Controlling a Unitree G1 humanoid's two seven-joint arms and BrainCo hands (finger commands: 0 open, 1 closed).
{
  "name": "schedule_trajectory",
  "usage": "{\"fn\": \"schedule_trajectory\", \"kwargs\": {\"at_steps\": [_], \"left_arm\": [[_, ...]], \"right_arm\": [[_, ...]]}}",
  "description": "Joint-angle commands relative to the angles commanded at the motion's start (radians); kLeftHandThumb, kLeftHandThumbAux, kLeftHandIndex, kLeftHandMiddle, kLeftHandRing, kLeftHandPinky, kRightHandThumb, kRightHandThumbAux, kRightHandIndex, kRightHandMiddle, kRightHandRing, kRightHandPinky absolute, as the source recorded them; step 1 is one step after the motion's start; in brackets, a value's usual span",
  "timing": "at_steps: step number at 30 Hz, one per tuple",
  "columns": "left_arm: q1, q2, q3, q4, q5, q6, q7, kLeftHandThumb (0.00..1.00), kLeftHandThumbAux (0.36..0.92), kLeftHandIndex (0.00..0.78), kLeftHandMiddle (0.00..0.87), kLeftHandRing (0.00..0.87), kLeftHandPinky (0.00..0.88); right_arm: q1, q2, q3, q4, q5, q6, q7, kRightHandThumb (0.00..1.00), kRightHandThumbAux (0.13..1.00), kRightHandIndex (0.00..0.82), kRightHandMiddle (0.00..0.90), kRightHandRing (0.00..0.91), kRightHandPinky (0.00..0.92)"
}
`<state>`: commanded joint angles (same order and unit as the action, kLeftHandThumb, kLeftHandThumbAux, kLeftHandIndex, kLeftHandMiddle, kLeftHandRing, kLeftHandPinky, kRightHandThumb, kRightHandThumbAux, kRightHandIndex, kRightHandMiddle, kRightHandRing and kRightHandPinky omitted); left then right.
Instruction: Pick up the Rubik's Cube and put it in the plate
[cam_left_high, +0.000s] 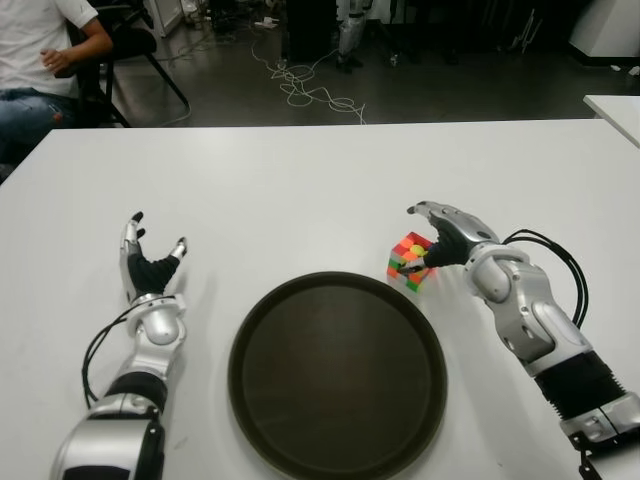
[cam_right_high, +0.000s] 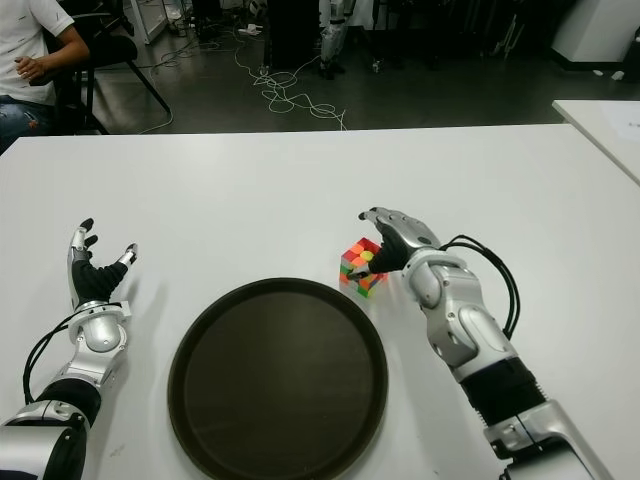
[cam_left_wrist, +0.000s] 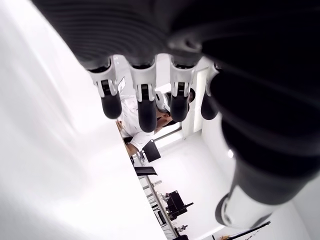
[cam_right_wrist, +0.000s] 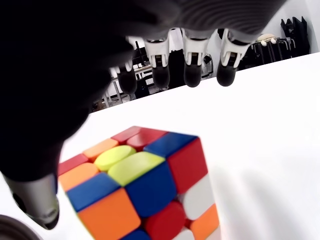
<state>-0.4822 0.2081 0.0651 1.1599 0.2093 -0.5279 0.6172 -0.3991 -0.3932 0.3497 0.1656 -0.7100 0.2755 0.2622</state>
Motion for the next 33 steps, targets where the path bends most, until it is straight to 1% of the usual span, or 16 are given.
{"fn": "schedule_trajectory", "kwargs": {"at_steps": [3,6,12,16,27,33], "left_arm": [[-0.001,0.0,-0.001,0.0,0.001,0.007,0.003,0.0,0.762,0.077,0.1,0.092,0.066],[-0.002,-0.001,-0.001,0.002,0.003,0.012,0.009,0.0,0.757,0.075,0.099,0.084,0.064],[-0.001,-0.002,-0.003,0.001,0.003,0.009,0.019,0.0,0.77,0.085,0.12,0.106,0.084],[-0.001,-0.004,-0.002,0.0,0.0,0.007,0.014,0.0,0.776,0.079,0.118,0.107,0.079],[-0.001,-0.003,-0.001,0.0,-0.001,0.008,0.011,0.0,0.767,0.075,0.111,0.102,0.077],[0.002,-0.002,-0.002,-0.003,-0.002,-0.001,-0.001,0.0,0.766,0.069,0.097,0.091,0.08]], "right_arm": [[0.003,0.002,-0.003,0.001,0.007,-0.012,-0.006,0.0,0.67,0.0,0.0,0.0,0.0],[0.006,0.004,-0.005,-0.003,0.013,-0.018,-0.004,0.0,0.672,0.0,0.0,0.0,0.0],[0.008,0.006,0.002,-0.022,0.008,-0.01,0.016,0.0,0.671,0.0,0.0,0.0,0.0],[0.008,0.011,0.005,-0.026,0.012,-0.013,0.023,0.0,0.682,0.0,0.0,0.0,0.0],[0.014,0.012,0.014,-0.034,0.005,-0.033,0.014,0.0,0.753,0.0,0.0,0.0,0.0],[0.014,0.016,0.02,-0.035,-0.003,-0.021,0.017,0.0,0.752,0.0,0.0,0.0,0.0]]}}
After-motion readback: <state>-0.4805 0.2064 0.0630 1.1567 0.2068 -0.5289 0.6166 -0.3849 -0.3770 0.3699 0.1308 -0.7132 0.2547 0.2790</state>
